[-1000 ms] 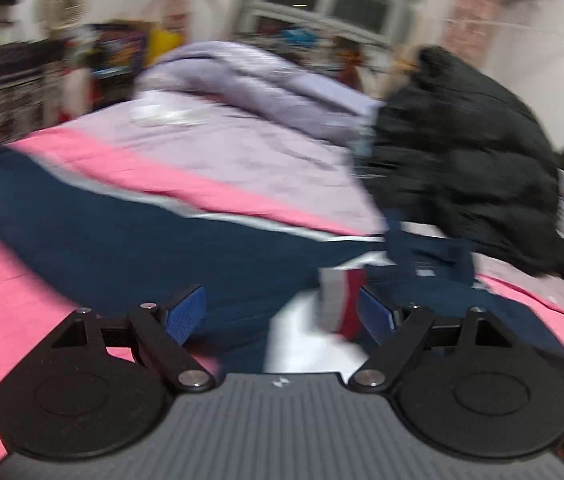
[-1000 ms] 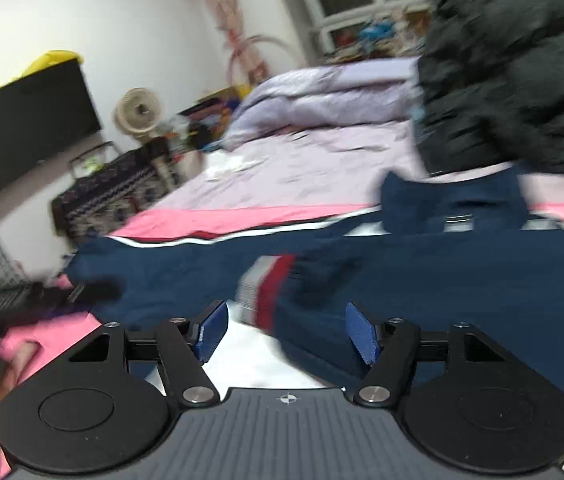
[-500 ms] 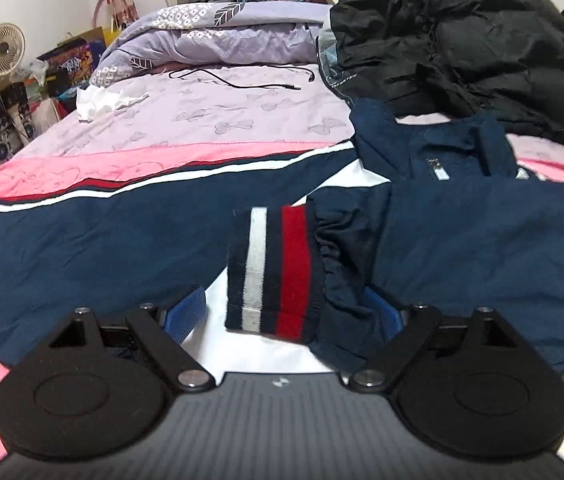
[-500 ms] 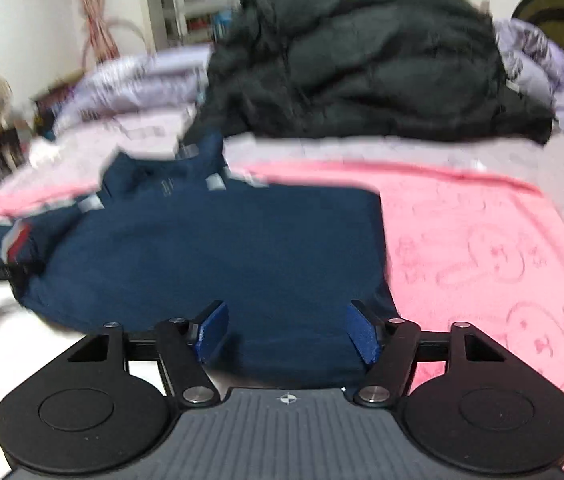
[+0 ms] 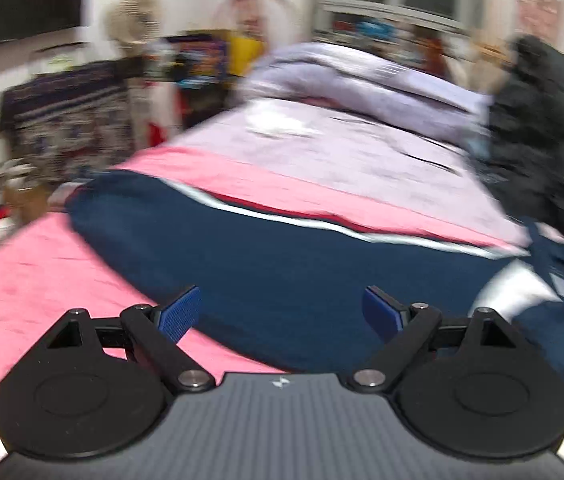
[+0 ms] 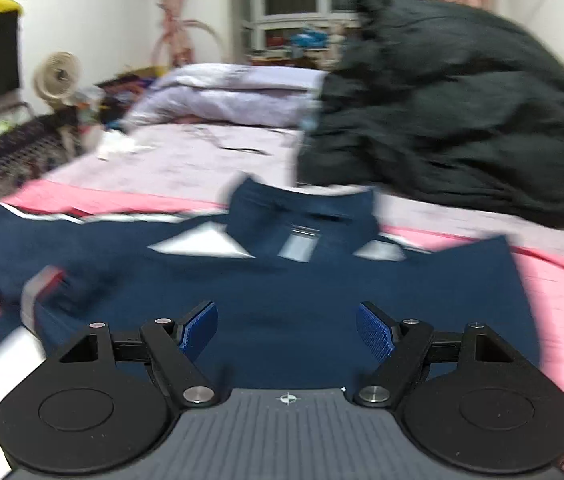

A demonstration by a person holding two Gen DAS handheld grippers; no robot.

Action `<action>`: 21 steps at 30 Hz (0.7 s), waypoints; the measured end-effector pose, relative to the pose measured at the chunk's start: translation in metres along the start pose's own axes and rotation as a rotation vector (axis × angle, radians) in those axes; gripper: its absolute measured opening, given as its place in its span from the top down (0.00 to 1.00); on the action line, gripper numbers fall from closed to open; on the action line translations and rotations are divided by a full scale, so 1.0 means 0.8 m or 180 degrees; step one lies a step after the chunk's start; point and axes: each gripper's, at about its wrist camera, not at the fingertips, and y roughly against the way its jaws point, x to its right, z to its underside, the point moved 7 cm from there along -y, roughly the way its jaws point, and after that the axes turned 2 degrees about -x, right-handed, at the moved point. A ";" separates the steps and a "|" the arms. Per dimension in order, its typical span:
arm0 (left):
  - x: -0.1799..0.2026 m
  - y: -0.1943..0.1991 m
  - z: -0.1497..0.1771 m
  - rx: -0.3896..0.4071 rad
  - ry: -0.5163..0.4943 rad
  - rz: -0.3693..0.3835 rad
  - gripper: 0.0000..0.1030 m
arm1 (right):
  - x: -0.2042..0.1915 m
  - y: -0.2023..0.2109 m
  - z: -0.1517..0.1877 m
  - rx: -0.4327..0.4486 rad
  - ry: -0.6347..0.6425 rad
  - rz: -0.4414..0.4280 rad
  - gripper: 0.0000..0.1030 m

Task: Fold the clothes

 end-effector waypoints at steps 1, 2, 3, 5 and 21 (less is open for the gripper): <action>-0.021 -0.008 -0.004 0.0015 0.0115 -0.0154 0.14 | -0.020 -0.014 -0.007 0.0000 -0.0010 -0.0127 0.25; -0.042 -0.020 -0.006 0.0012 0.0269 -0.0314 0.14 | -0.042 -0.028 -0.009 -0.0037 -0.0015 -0.0254 0.25; -0.064 -0.032 -0.008 0.0008 0.0422 -0.0474 0.14 | -0.062 -0.042 -0.008 -0.0111 0.0004 -0.0361 0.25; -0.105 -0.055 -0.012 0.0008 0.0712 -0.0794 0.14 | -0.095 -0.083 0.004 -0.0356 0.0081 -0.0320 0.25; -0.133 -0.103 -0.073 0.0307 0.0777 -0.0790 1.00 | -0.093 -0.126 -0.005 -0.0273 -0.0054 -0.0056 0.11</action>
